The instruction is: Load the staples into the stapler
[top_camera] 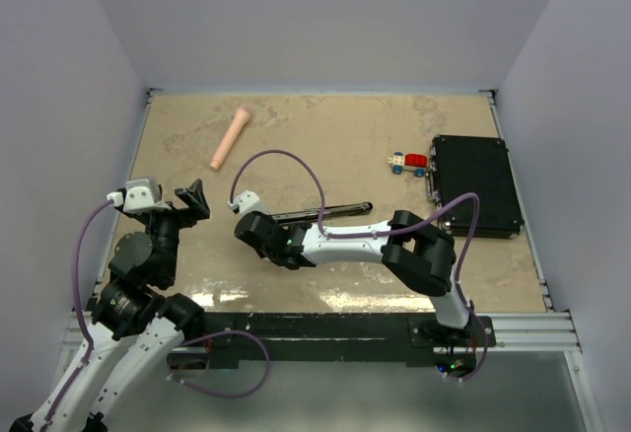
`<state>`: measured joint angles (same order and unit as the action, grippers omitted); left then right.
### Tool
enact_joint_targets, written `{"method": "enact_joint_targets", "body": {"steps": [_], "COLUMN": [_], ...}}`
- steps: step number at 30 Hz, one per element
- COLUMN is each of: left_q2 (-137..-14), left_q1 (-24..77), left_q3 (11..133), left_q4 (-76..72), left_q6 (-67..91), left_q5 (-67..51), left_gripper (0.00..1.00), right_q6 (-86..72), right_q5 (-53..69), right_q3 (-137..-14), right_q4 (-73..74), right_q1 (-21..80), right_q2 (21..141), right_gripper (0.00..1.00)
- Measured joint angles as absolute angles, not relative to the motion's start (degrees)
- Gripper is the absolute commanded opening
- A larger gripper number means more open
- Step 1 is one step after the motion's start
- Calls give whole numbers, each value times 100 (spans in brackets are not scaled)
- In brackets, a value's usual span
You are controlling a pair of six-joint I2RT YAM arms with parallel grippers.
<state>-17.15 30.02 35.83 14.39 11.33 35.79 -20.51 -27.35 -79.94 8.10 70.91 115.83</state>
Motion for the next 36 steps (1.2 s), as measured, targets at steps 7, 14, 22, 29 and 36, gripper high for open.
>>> {"method": "enact_joint_targets", "body": {"steps": [7,14,22,29,36], "left_q2": [-1715,-1719,-1721,-1730,-1730], "left_q1": [3002,3002,3000,3000,3000], "left_q3": [3583,3583,3583,3583,3583], "left_q4": [1439,1439,1437,1435,1435], "left_q6": [1133,1133,1133,1133,1135], "left_q5": [3577,3573,3538,3516,3514], "left_gripper": [88,88,88,88,88], "right_q6": [-2056,-2058,-2108,-2198,-2241], "right_q5": [-2731,-2716,-2646,-2593,-2591], "right_q3": [-7994,-7994,-7994,-7994,-7994], "right_q4": [810,808,808,810,812], "right_q1": [7091,7091,7081,7030,7006], "right_q2": [11581,11579,11579,11579,11579], "right_gripper": [0,0,0,0,0]}}
